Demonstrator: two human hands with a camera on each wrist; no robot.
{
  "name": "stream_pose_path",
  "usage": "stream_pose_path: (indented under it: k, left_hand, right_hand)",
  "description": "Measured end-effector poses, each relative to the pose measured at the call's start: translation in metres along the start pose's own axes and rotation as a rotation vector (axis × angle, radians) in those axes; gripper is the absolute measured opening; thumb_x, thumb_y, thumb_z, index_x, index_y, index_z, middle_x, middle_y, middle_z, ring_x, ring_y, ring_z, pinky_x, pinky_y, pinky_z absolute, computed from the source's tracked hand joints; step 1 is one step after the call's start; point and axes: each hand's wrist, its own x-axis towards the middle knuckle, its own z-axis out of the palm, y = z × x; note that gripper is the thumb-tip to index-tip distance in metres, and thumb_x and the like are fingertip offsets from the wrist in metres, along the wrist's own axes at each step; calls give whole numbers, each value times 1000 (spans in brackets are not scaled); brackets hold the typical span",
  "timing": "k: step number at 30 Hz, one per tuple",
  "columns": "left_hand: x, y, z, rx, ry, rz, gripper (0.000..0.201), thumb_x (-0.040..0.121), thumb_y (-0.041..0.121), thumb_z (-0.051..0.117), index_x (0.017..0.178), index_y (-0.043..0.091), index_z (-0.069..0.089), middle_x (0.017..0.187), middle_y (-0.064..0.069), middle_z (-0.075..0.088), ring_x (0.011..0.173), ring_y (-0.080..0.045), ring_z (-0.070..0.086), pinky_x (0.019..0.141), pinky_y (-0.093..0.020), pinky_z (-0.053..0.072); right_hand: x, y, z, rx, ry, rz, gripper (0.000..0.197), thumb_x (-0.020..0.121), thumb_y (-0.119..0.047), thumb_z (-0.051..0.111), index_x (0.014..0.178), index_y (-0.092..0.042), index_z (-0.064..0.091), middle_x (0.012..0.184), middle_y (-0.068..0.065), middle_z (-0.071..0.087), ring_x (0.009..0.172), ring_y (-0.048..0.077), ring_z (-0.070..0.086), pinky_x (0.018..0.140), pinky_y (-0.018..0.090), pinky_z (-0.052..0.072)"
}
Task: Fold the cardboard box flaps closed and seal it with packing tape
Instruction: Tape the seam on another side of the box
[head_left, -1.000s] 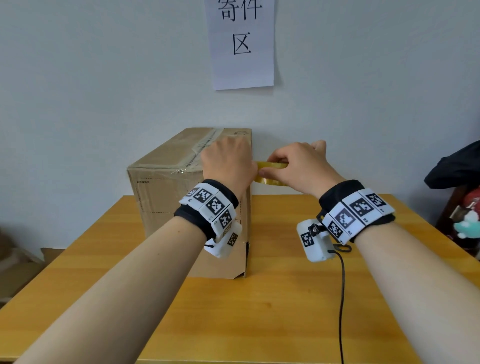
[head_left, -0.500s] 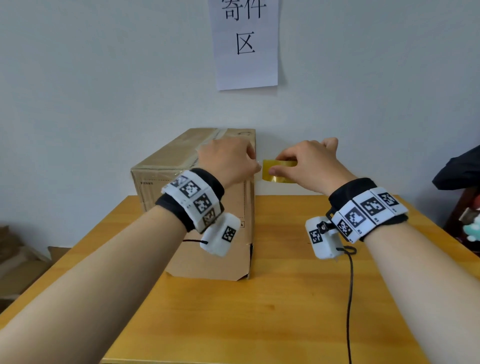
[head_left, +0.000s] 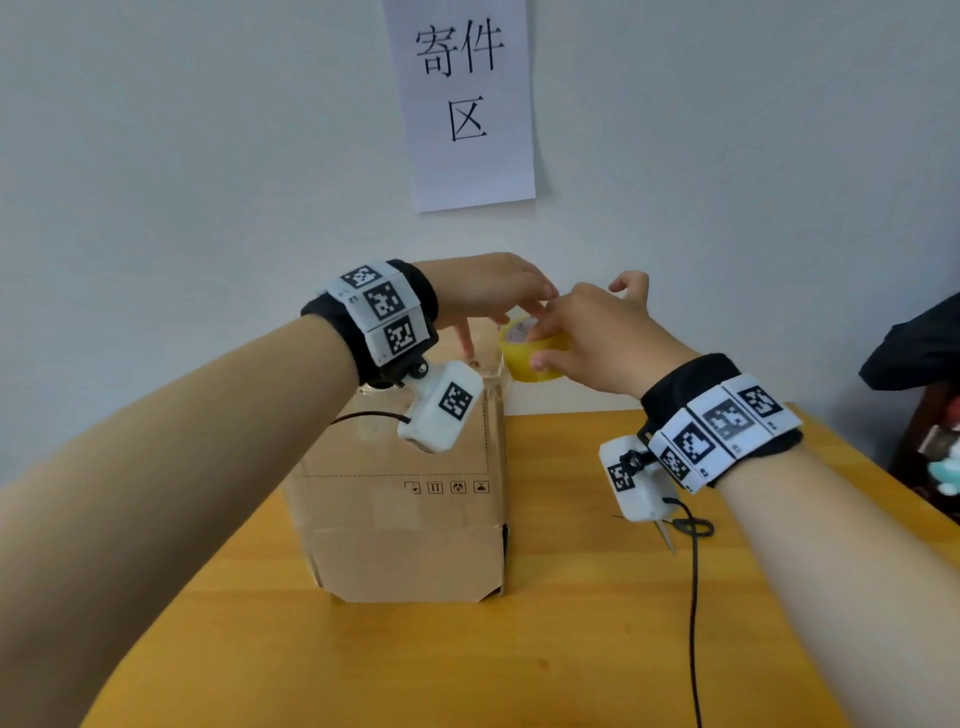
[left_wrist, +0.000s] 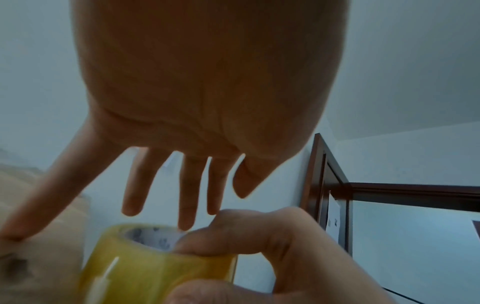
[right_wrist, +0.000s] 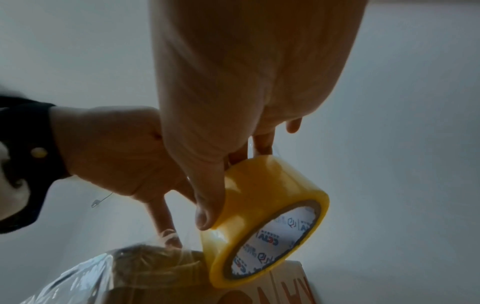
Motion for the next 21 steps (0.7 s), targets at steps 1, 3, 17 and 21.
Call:
stream_pose_path:
  k: [1,3,17,21]
  left_hand:
    - [3,3,-1,2,-33,-11,38,103,40,41,133,23,58,134,5,57,127,-27,50,88,-62,53]
    - [9,9,0,6,-84,-20,49,102,52,39,137,21,56,138,2,56,132,-30,47,91,-64,50]
    - [52,26,8,-11,-4,-92,40,97,41,55,124,11,60,132,-4,55,103,-18,53,82,-37,56]
    - [61,25,14,-5,2,-118,48,92,63,51,107,20,64,123,-4,59,107,-26,59,87,-51,56]
  right_hand:
    - [1,2,-1,-7,-2,-16,21,93,-48,58,111,-47,69,122,-12,60,123,9,39,104,46,12]
    - [3,6,-2,-26,-4,-46,24,93,-48,59,115,-47,68,128,-12,56,127,10,30,106,46,11]
    - [13,43,6,-12,94,-209,24,91,-50,63,111,-42,73,112,-22,61,103,12,21,91,33,17]
    - [15,54,17,66,75,-113,29,82,-56,69,109,-46,73,119,-8,53,113,25,30,95,27,19]
